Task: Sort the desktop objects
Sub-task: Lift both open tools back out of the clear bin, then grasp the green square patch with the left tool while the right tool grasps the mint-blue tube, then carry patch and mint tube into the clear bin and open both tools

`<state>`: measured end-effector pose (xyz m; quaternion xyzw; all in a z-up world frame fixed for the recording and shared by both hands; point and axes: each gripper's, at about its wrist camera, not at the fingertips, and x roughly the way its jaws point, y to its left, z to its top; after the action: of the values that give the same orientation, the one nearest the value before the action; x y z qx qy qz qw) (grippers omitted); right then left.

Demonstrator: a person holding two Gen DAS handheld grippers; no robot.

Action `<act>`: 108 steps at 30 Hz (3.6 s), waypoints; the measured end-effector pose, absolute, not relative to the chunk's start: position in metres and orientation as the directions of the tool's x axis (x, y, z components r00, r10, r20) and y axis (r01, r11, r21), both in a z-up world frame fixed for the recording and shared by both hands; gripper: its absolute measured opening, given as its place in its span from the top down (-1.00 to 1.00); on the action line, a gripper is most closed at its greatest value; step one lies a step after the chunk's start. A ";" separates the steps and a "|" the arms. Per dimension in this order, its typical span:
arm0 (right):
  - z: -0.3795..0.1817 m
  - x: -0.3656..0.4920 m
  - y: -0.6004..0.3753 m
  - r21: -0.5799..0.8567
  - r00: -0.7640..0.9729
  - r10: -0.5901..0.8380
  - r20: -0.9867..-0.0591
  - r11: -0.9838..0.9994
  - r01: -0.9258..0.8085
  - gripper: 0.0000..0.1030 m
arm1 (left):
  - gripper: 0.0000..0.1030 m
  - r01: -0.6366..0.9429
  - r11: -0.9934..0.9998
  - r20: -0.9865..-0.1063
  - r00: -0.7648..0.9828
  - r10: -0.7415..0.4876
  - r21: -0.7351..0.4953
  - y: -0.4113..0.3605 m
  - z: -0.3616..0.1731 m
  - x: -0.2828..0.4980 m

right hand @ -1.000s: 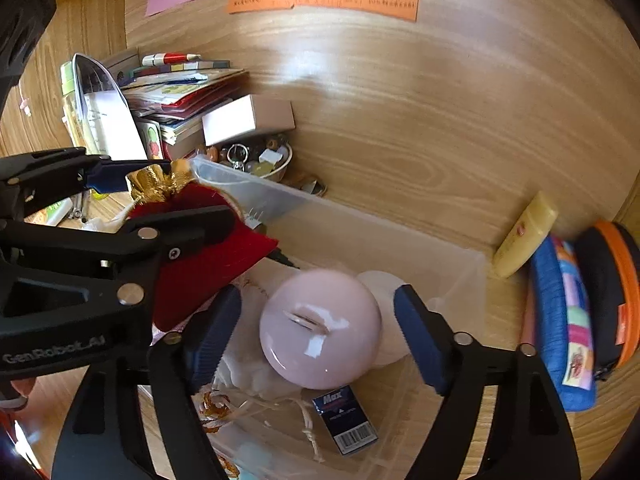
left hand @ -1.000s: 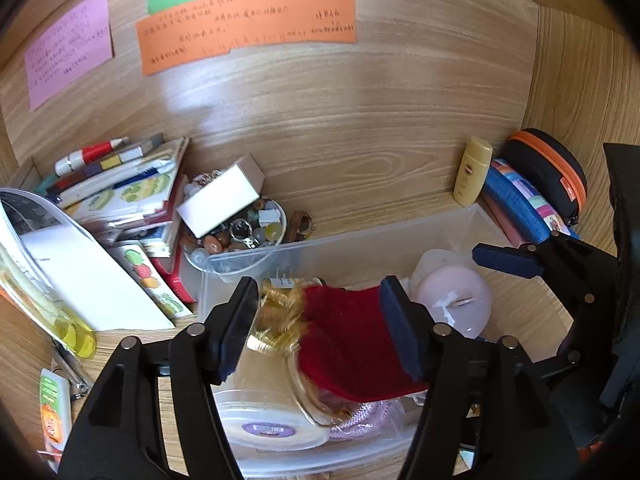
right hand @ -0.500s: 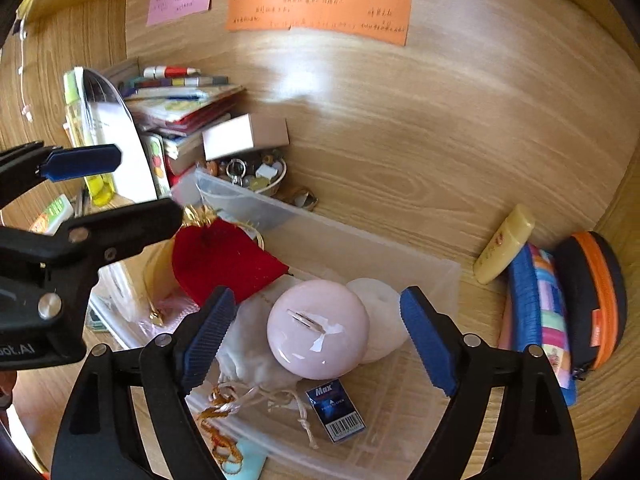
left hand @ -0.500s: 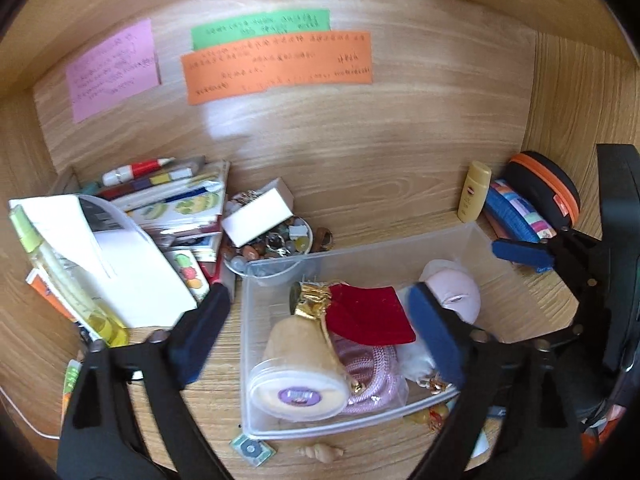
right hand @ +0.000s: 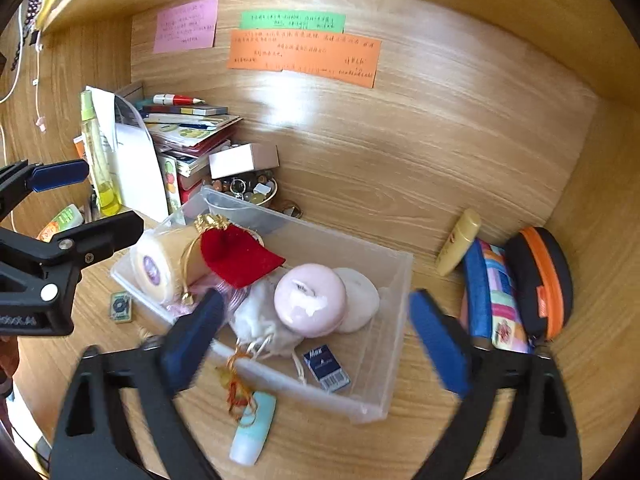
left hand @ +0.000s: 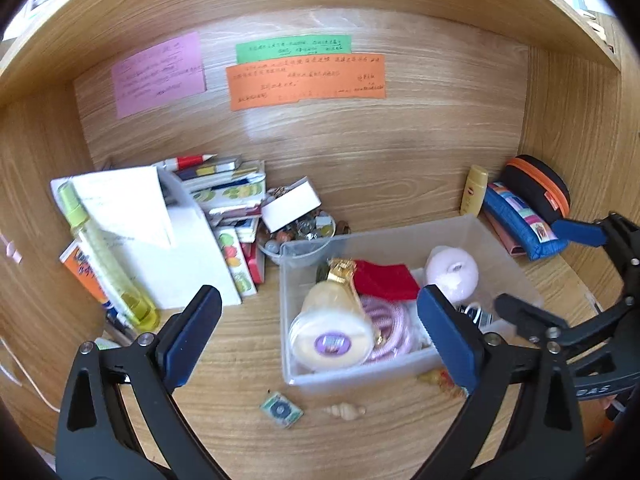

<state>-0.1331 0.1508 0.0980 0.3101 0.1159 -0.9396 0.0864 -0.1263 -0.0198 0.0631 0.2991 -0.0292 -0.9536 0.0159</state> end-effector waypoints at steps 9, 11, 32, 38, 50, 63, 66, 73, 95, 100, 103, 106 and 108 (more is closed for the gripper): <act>0.093 -0.093 0.142 -0.235 -0.819 -0.037 -0.573 -0.950 0.207 -1.00 | -0.93 0.047 -0.997 -0.595 -0.800 -0.075 0.064 -0.043 0.046 -0.102; 0.086 -0.090 0.142 -0.232 -0.811 -0.033 -0.584 -0.951 0.205 -1.00 | -0.94 0.056 -0.996 -0.608 -0.789 -0.084 0.065 -0.049 0.038 -0.099; -0.016 -0.096 0.129 -0.257 -0.626 0.032 -0.779 -0.927 0.273 -0.93 | -0.94 0.060 -0.996 -0.796 -0.598 -0.091 0.069 -0.090 -0.057 -0.107; -0.014 -0.101 0.146 -0.152 -0.591 -0.047 -0.805 -0.947 0.282 -0.34 | -0.94 0.020 -0.998 -0.802 -0.593 -0.064 0.065 -0.088 -0.064 -0.119; -0.013 -0.102 0.159 -0.106 -0.596 -0.095 -0.797 -0.950 0.294 0.14 | -0.64 -0.031 -0.993 -0.784 -0.617 -0.070 0.113 -0.078 -0.066 -0.128; -0.014 -0.110 0.139 -0.204 -0.635 -0.051 -0.771 -0.924 0.323 0.58 | 0.04 -0.015 -0.999 -0.783 -0.622 -0.013 0.029 -0.086 -0.067 -0.133; -0.013 -0.112 0.143 -0.168 -0.621 -0.068 -0.781 -0.935 0.313 0.58 | 0.22 0.000 -1.000 -0.782 -0.623 -0.003 0.004 -0.092 -0.067 -0.133; -0.008 -0.109 0.165 -0.090 -0.609 -0.094 -0.788 -0.960 0.265 0.58 | 0.36 0.023 -1.000 -0.780 -0.626 -0.011 -0.004 -0.094 -0.067 -0.127; 0.051 -0.081 0.198 -0.030 -0.712 -0.140 -0.688 -0.975 0.221 0.58 | 0.36 0.008 -0.999 -0.686 -0.726 0.031 -0.054 -0.078 -0.011 -0.098; 0.064 -0.086 0.194 -0.040 -0.729 -0.150 -0.668 -0.971 0.236 0.58 | 0.36 -0.007 -0.998 -0.659 -0.751 0.043 -0.057 -0.069 0.006 -0.098; 0.070 -0.088 0.192 -0.041 -0.740 -0.157 -0.655 -0.970 0.242 0.58 | 0.36 -0.016 -0.998 -0.643 -0.765 0.050 -0.059 -0.065 0.016 -0.099; 0.076 -0.093 0.192 -0.046 -0.750 -0.156 -0.643 -0.970 0.241 0.58 | 0.36 -0.026 -0.998 -0.627 -0.777 0.056 -0.056 -0.060 0.025 -0.103; 0.079 -0.098 0.193 -0.042 -0.753 -0.162 -0.638 -0.969 0.244 0.58 | 0.36 -0.035 -0.998 -0.618 -0.784 0.057 -0.048 -0.054 0.031 -0.107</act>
<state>-0.0978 0.1927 0.0791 0.3341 0.0614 -0.9342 0.1089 -0.1066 -0.0544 0.0306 0.3277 0.0168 -0.9443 -0.0242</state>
